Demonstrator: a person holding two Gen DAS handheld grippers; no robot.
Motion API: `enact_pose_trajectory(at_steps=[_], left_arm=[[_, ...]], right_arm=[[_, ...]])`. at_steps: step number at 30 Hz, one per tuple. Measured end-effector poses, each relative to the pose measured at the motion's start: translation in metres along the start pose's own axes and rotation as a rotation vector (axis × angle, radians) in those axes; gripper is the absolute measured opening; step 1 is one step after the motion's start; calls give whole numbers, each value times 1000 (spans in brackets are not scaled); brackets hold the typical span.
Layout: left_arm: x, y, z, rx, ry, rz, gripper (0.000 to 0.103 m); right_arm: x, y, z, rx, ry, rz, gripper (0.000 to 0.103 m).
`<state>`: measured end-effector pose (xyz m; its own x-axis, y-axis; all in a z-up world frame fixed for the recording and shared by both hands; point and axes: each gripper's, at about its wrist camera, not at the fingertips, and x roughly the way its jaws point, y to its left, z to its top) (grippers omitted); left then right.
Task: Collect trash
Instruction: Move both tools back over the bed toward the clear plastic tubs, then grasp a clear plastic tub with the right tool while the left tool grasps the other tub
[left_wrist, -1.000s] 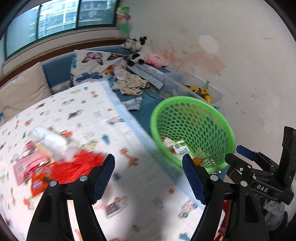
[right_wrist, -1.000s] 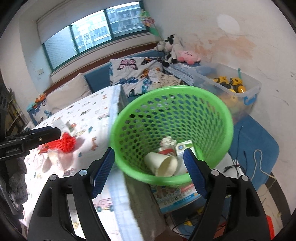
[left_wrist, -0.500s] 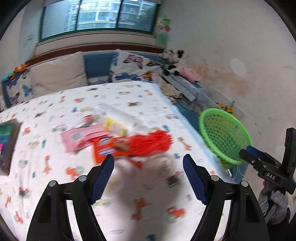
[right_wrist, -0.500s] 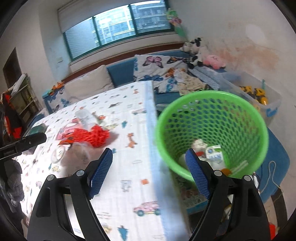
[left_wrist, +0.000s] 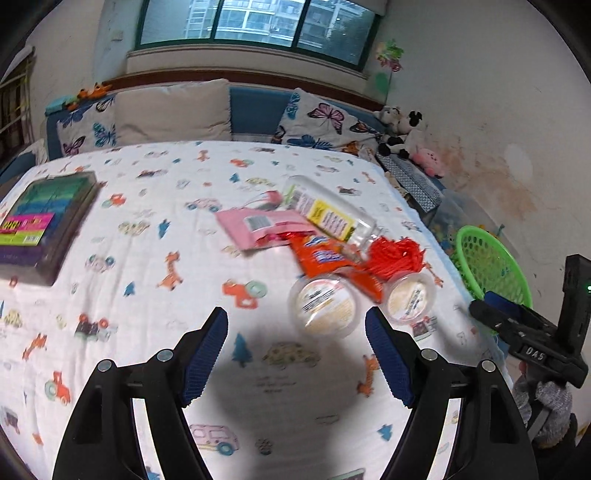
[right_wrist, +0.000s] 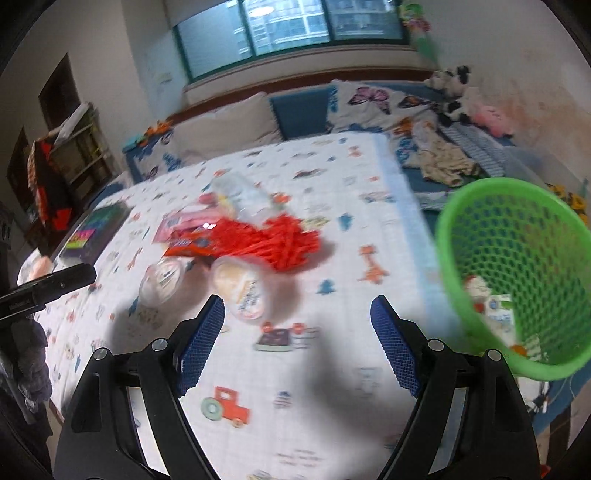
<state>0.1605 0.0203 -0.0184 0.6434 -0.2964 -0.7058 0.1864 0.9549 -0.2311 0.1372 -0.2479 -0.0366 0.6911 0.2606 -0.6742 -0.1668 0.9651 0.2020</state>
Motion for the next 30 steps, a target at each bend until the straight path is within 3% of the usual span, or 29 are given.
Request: enact_pose_trajectory(at_steps=[10,18,24,30], left_arm=[[-7,26,-9,-50,-2,1,74],[-5,37,-14,-75,12,-6,74],[-2,36,-14,-68,17,-16,74],[9,22,-13,-33,35,-29,75]], right_arm=[[48,33,0,-80,67,-34,82],[80,59,-1,-199,80,-137,84],[92,59,3,-188,84,-168,84],[94,56,0,-186,98,-162,67]])
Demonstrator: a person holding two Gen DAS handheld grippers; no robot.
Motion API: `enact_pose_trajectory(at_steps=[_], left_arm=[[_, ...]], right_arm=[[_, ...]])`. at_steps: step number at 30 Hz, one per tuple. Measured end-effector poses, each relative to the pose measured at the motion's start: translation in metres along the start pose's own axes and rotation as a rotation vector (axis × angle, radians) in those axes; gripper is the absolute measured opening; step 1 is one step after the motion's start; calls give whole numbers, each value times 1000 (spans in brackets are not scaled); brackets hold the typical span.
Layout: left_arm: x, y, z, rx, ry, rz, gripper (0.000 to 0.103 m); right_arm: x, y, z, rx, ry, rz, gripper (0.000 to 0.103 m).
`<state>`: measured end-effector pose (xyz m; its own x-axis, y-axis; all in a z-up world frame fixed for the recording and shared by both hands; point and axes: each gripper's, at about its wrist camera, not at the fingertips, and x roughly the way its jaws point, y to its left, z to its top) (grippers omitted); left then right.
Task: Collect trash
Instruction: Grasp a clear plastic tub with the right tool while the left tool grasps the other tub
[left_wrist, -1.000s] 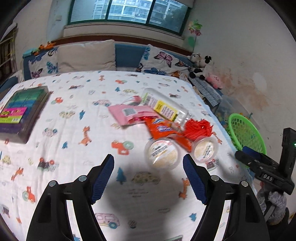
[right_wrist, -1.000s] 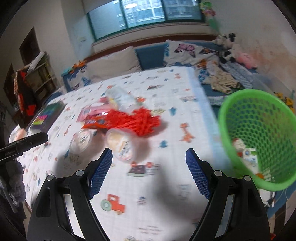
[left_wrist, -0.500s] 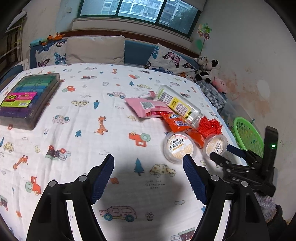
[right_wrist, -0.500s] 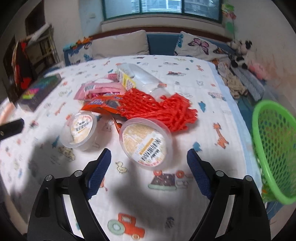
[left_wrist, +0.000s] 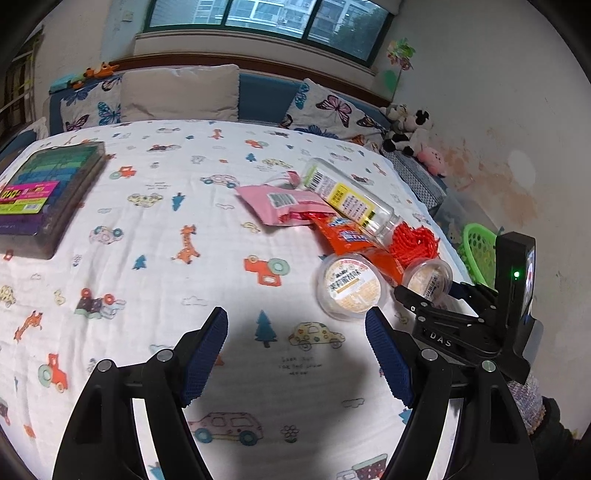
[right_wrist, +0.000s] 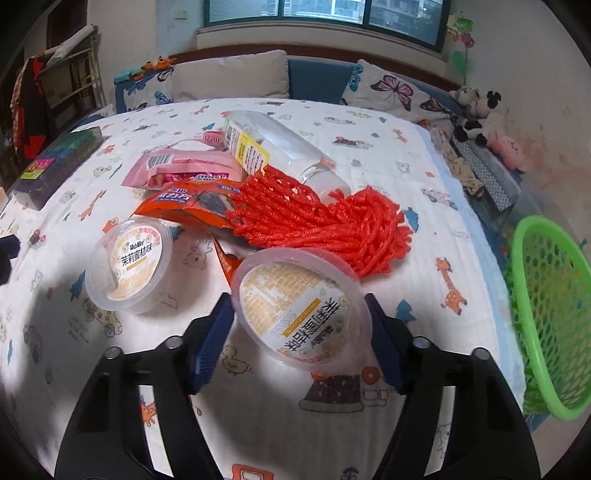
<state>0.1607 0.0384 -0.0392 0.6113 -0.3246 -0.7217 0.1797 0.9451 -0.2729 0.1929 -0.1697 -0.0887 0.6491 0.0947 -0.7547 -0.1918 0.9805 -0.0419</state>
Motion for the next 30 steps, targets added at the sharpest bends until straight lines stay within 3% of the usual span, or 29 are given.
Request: enact_pose_trajectory(at_steps=[14,28,30], left_arm=[[55,-49,9,190,73,15,83],[91,-62,13,227,98,47,83],[92,-64,13,223,101,44,78]], right_arm=[[-64,-45,-11,94,-85,38,67],[-107,-104,-29,203,-130,-16,67],[-108,-108,-32,215,-131,-21,67]])
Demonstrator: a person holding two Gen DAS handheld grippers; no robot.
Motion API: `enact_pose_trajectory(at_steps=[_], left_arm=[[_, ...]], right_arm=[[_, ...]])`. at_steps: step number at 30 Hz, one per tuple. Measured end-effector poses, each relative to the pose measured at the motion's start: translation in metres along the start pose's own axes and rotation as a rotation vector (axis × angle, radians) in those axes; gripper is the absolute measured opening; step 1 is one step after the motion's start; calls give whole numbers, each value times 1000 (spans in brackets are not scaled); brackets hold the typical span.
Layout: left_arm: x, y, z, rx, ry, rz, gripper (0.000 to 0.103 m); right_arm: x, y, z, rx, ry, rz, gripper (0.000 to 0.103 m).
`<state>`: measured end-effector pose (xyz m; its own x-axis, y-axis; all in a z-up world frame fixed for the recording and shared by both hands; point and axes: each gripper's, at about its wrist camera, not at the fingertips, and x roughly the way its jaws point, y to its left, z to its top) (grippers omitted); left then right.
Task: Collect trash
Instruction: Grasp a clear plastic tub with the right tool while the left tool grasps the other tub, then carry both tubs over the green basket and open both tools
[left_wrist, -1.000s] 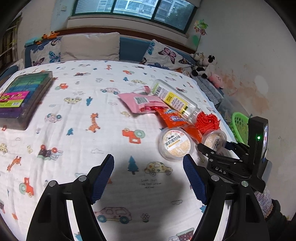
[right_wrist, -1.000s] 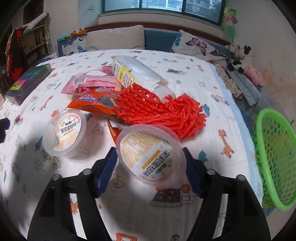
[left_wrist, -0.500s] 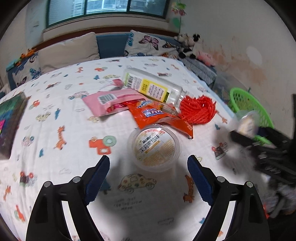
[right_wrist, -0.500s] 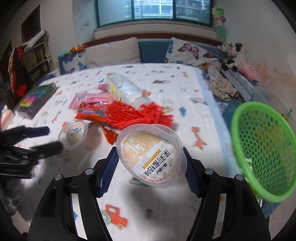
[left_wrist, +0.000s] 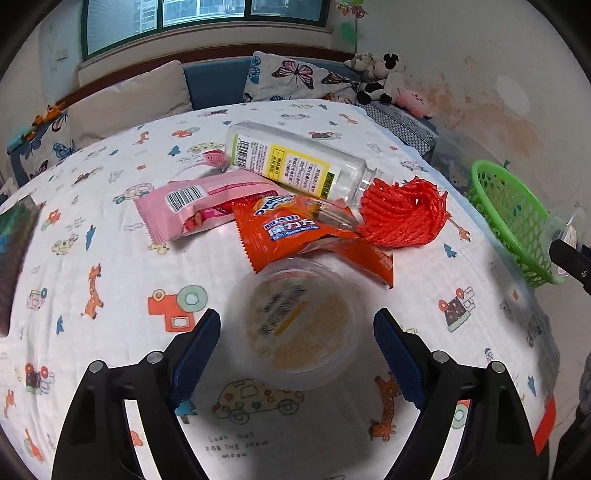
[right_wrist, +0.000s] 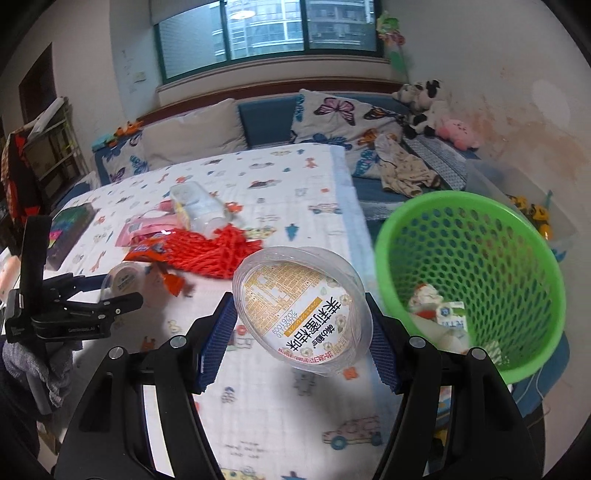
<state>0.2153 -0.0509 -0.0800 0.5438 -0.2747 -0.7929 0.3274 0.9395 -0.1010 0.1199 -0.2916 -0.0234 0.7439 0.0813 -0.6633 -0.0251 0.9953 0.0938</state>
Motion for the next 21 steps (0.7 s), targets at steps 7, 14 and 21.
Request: enact_pose_trajectory(at_steps=[7,14,21], left_arm=[[-4,-1,-1,-5,-9,-13,64],[-24,-6,-8,13,-30,-27,64],[-57,-21,-4,54,-77,-71,64]], right_arm=[[-2,-14,-4,33,-1,-21,67],[-4,-27,-5,57,-3,-45,67],[-4,-63,-1,113,0,-85,67]])
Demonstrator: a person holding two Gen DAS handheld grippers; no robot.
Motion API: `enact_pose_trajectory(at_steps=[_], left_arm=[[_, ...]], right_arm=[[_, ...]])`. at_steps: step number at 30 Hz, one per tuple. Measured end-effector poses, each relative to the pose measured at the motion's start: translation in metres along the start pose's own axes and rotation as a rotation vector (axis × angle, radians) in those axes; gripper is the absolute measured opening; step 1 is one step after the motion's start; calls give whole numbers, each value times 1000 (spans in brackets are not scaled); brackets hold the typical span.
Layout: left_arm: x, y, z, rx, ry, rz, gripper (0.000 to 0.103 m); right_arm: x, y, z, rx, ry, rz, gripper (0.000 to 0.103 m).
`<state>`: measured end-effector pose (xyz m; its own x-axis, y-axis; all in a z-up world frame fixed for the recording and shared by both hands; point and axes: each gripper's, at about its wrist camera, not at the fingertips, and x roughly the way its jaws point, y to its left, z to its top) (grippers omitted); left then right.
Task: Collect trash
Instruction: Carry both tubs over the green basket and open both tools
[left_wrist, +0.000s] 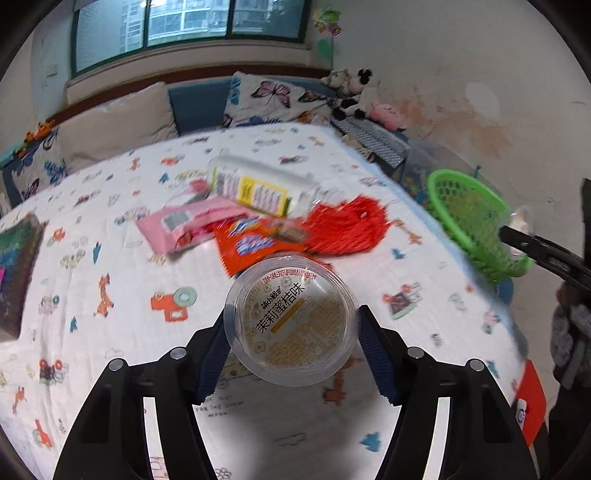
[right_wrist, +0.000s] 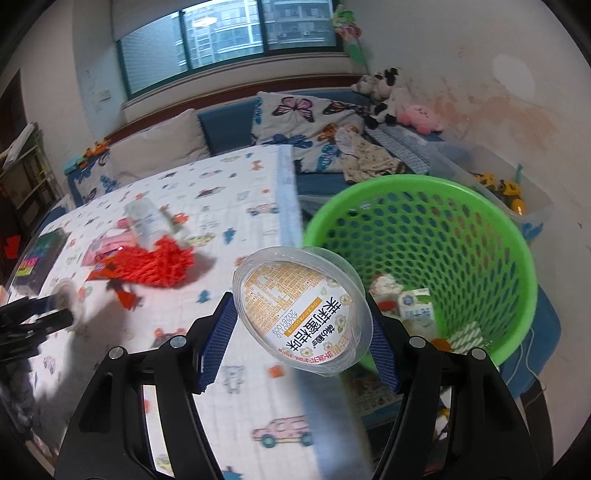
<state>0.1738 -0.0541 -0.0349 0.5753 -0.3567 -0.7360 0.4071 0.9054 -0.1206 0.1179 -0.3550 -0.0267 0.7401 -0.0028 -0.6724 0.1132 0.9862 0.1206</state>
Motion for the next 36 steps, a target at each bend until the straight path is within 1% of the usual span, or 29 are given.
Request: enact_pose_trajectory(at_steps=[5,7,12,17,27,31,34,36], left_arm=[[-8,-20,17,18,-21,-51,64],[-8,-33,27,39,-30,-67,64],[3,-66,48,98,-31,-91,64],[18,-98,71,130,-30,-123,64],[54,-159,105,196,-8,-176,64],[68,-181,112,223,6,-195,64],[81,-198,117,238,23,-209,64],[90,-208,118,249,34,-210,64]], right_arm=[[3,-30,7,31,0,-49,67],[5,-44,10,47,6,-63,67],[13,-77,14,84,15,-105,68],[22,-103,13,109,35,-132,68],[23,-127,10,137,29,-137,71],[16,-131,8,143,17,-129,71],[9,-133,4,151,7,-124,74],[4,-133,2,154,2,-119,75]])
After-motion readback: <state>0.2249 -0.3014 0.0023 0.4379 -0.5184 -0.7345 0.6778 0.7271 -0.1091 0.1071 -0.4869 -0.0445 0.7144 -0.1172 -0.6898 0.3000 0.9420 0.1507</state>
